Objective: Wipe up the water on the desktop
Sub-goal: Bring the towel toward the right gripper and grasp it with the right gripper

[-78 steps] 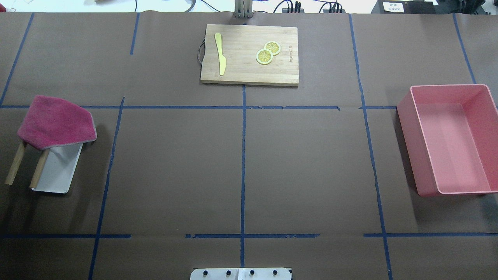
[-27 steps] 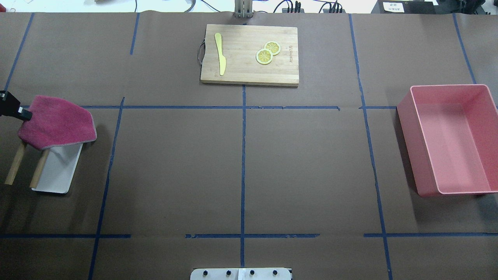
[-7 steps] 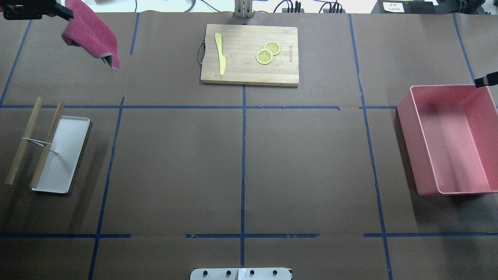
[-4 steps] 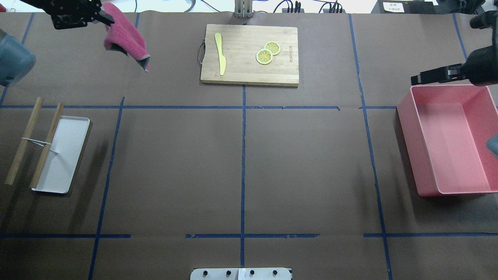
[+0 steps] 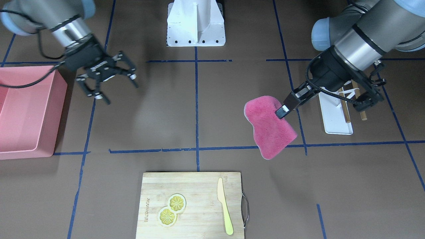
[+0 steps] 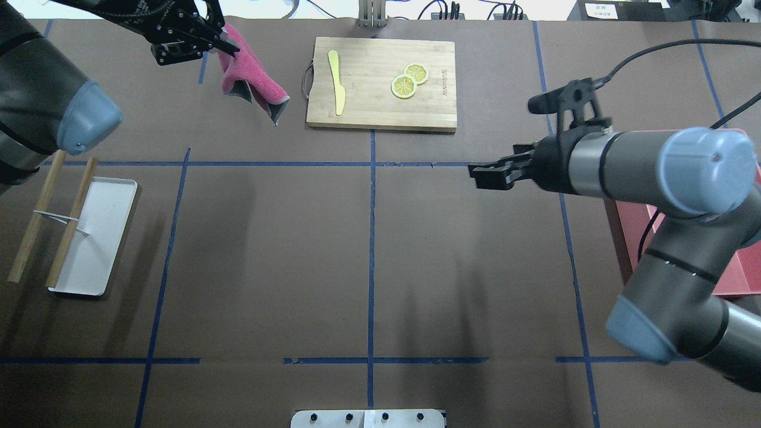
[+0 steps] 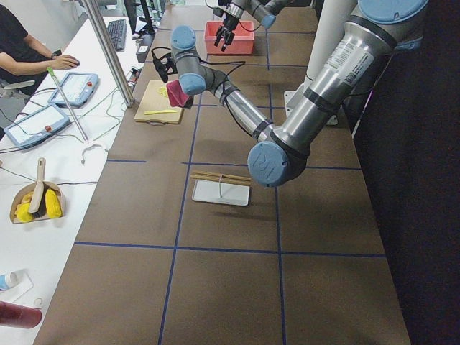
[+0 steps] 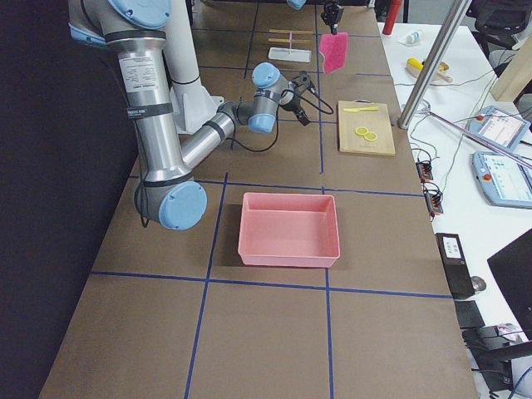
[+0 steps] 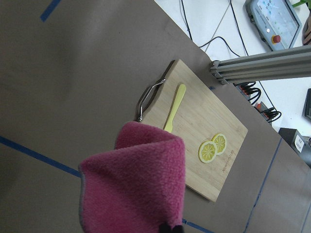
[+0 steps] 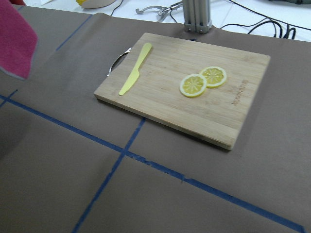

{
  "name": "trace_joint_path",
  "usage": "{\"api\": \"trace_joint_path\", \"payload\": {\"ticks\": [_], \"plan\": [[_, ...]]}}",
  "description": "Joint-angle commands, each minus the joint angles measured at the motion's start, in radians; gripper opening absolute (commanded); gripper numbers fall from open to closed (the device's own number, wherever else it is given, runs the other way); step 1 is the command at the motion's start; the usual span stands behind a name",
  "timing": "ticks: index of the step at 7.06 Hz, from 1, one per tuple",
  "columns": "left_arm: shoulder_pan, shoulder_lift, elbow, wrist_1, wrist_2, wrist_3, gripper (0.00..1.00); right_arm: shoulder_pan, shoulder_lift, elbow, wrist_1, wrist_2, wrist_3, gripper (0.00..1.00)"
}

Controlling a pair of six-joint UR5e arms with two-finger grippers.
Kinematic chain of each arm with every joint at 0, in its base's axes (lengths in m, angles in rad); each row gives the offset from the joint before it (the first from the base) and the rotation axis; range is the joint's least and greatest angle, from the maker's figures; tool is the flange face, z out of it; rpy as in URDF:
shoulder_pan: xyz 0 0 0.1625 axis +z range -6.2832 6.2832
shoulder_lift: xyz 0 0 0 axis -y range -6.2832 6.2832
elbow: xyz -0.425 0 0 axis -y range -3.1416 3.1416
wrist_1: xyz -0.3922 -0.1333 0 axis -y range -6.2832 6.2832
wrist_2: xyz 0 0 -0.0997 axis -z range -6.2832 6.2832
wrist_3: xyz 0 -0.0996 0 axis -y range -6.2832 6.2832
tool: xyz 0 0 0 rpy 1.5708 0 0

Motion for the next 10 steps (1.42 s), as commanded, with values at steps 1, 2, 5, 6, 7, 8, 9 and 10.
{"api": "trace_joint_path", "payload": {"ticks": [1,2,5,6,7,8,9,10], "plan": [[0.077,-0.055,0.004,0.052,0.078,-0.034,0.0,-0.122,0.14,0.019,-0.156,-0.156,-0.134,0.99],[0.106,-0.065,0.002,0.058,0.092,-0.034,0.0,-0.167,0.162,0.019,-0.168,-0.184,-0.163,0.99],[0.194,-0.112,0.004,0.06,0.094,-0.051,0.0,-0.226,0.199,0.018,-0.166,-0.229,-0.207,0.99],[0.223,-0.126,0.004,0.06,0.092,-0.056,0.0,-0.241,0.219,0.013,-0.166,-0.229,-0.208,0.99],[0.246,-0.14,0.002,0.06,0.092,-0.063,0.0,-0.246,0.222,0.013,-0.168,-0.233,-0.208,0.99],[0.267,-0.146,0.002,0.058,0.092,-0.077,0.0,-0.246,0.222,0.012,-0.166,-0.235,-0.208,0.99],[0.281,-0.146,-0.001,0.06,0.092,-0.077,0.0,-0.246,0.222,0.01,-0.168,-0.239,-0.208,0.99],[0.283,-0.141,-0.001,0.058,0.091,-0.076,0.0,-0.246,0.222,0.01,-0.168,-0.254,-0.208,0.99]]}}
